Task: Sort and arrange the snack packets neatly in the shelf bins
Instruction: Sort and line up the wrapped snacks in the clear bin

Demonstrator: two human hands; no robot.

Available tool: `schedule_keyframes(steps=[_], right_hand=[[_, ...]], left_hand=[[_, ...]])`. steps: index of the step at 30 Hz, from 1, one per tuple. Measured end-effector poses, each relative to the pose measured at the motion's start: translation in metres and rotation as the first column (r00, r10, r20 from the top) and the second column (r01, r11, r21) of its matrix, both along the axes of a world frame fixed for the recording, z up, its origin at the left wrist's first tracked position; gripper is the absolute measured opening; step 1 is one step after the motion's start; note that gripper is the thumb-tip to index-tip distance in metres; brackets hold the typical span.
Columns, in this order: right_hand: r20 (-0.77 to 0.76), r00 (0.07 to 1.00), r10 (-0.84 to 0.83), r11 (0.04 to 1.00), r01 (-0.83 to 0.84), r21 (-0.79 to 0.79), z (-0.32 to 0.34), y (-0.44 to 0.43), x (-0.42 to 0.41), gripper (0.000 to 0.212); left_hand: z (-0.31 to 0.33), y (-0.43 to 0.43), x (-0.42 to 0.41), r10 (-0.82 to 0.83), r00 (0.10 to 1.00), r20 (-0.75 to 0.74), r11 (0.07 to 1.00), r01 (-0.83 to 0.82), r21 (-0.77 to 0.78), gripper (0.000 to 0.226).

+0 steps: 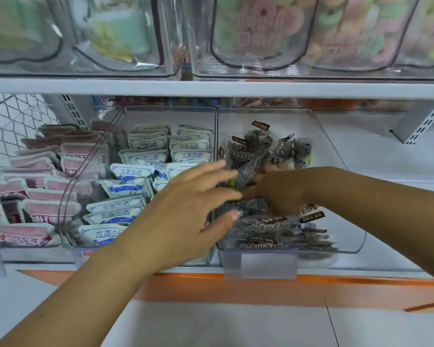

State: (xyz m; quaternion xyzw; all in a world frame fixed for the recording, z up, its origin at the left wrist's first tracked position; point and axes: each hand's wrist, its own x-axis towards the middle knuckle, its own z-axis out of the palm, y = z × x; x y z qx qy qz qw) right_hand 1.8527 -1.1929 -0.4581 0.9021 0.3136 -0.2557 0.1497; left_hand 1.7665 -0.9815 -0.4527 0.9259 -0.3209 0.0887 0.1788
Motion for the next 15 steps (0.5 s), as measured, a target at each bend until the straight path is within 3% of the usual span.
schedule_keyframes(steps=[4, 9, 15], right_hand=[[0.018, 1.0, 0.009, 0.998, -0.01, 0.058, 0.001, 0.0, 0.001, 0.055], [0.116, 0.993, 0.035, 0.985, -0.054, 0.161, 0.002, -0.001, 0.007, 0.036], [-0.018, 1.0, -0.007, 0.935, 0.013, 0.353, -0.001, -0.015, 0.017, 0.007]], left_hand=[[-0.003, -0.015, -0.008, -0.083, 0.997, -0.006, 0.996, 0.083, 0.03, 0.053], [-0.016, -0.014, -0.005, -0.141, 0.987, 0.082, 0.985, 0.132, 0.112, 0.034], [-0.016, -0.013, -0.002, -0.147, 0.984, 0.105, 0.989, 0.143, 0.041, 0.032]])
